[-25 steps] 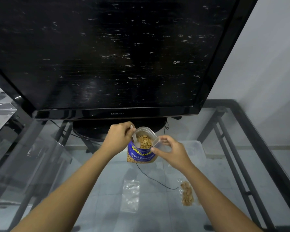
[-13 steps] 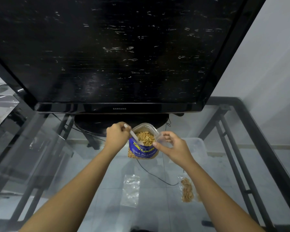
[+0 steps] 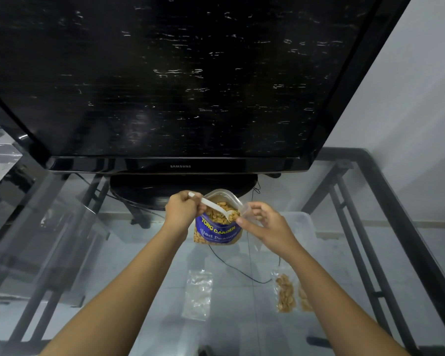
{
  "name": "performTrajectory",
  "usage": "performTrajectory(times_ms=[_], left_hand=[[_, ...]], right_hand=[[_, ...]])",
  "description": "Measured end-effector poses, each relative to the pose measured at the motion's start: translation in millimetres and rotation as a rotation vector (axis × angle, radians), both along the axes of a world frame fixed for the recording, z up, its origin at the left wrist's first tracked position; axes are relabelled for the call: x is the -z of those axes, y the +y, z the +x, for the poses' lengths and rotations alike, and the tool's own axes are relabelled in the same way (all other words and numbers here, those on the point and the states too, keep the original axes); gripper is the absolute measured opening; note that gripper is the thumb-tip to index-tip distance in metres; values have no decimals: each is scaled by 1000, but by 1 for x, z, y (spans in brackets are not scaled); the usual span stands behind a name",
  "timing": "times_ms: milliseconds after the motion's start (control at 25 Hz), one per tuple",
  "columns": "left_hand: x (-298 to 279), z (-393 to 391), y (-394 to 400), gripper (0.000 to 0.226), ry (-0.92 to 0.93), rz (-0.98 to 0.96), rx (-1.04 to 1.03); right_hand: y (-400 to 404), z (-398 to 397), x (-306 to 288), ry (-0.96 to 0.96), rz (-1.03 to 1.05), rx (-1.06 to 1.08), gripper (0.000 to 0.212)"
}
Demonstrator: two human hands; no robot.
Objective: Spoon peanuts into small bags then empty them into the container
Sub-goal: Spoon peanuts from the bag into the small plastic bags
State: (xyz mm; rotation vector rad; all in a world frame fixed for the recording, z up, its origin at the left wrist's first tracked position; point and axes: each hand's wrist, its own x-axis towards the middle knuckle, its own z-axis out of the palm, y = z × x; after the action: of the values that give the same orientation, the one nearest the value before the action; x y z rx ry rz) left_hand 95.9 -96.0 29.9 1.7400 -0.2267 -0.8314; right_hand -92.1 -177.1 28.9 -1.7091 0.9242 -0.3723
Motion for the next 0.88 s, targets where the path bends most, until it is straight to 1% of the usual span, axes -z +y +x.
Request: performTrajectory(times_ms=[120,200,360,520,680,760,840,880], left_hand=[[3,13,1,14,41,-25,-39],[3,21,3,14,75,-52,-54],[2,41,10,17,111,-99,-72],[-14,58,8,16,106,-141,-117],[-31,62,3,13,89,-158,-100],[-38,57,0,13,38,-143,-41],[-52,45,-1,14,-82,-157,73],[-61,36,0,14,-187,-178,167]], right_hand=[[-2,-1,0,-26,-43,54,48],[-4,1,0,3,-140,86,51],[-8,11,0,97,-399,26,54],[-11,25,1,190,-526,-28,52],[-10,36,1,230,-546,-39,49],[-6,40,-1,196,-534,-35,47],[0,44,-4,89,-452,16,43],[2,46,-6,19,-384,56,40]])
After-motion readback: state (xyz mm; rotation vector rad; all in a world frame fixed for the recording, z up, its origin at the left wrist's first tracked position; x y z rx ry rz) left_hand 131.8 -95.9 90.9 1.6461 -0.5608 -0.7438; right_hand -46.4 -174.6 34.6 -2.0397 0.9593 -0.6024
